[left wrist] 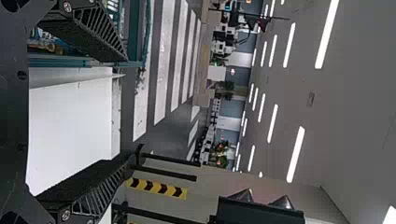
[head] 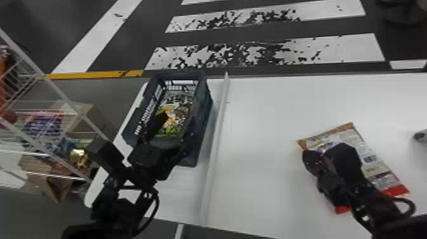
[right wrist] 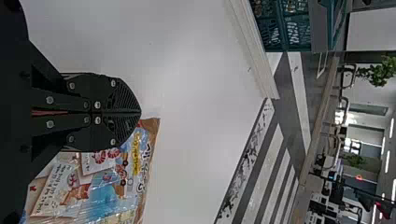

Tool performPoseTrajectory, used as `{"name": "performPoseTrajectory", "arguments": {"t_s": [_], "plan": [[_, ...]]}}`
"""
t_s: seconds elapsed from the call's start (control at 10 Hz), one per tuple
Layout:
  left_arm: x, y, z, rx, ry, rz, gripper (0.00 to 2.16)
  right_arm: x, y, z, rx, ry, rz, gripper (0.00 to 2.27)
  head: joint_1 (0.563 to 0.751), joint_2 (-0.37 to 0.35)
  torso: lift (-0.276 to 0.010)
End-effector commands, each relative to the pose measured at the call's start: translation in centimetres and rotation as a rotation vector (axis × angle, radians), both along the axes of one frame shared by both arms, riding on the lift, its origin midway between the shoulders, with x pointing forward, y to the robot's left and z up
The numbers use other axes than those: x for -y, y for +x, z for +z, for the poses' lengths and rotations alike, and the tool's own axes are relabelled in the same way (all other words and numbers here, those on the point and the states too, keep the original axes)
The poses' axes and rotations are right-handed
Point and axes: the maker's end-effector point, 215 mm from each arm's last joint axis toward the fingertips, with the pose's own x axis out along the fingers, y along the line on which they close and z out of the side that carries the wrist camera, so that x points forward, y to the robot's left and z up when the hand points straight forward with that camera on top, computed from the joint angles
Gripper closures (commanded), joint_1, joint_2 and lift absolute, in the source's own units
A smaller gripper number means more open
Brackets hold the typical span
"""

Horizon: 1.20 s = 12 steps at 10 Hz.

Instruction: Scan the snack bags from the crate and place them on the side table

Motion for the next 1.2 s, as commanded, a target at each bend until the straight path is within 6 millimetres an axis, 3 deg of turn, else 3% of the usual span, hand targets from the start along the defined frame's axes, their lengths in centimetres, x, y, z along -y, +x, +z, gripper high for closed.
{"name": "performPoseTrajectory", "arguments": {"t_s": [0.0, 0.7, 1.0, 1.1], "plan": [[0.0, 0.0, -0.1, -0.003, -0.002, 0.0, 0.1, 0.8, 0.2, -0.1, 0.0, -0.006, -0.013, 2.13, 0.695, 0.254, -0.094], [0.3, 0.4, -0.4, -0.01, -0.018, -0.006, 0.1, 5.2, 1.7, -0.5, -0.01, -0.043, -0.081, 2.13, 0.695, 0.19, -0.094], [0.4, 0.5, -0.5, -0.01, -0.026, -0.008, 0.1, 5.3, 1.6, 0.0, 0.002, -0.035, -0.083, 2.13, 0.695, 0.175, -0.094], [0.3, 0.5, -0.6, -0.011, -0.027, -0.007, 0.1, 4.9, 1.4, 1.5, 0.026, 0.002, -0.086, 2.12, 0.695, 0.175, -0.094]]}}
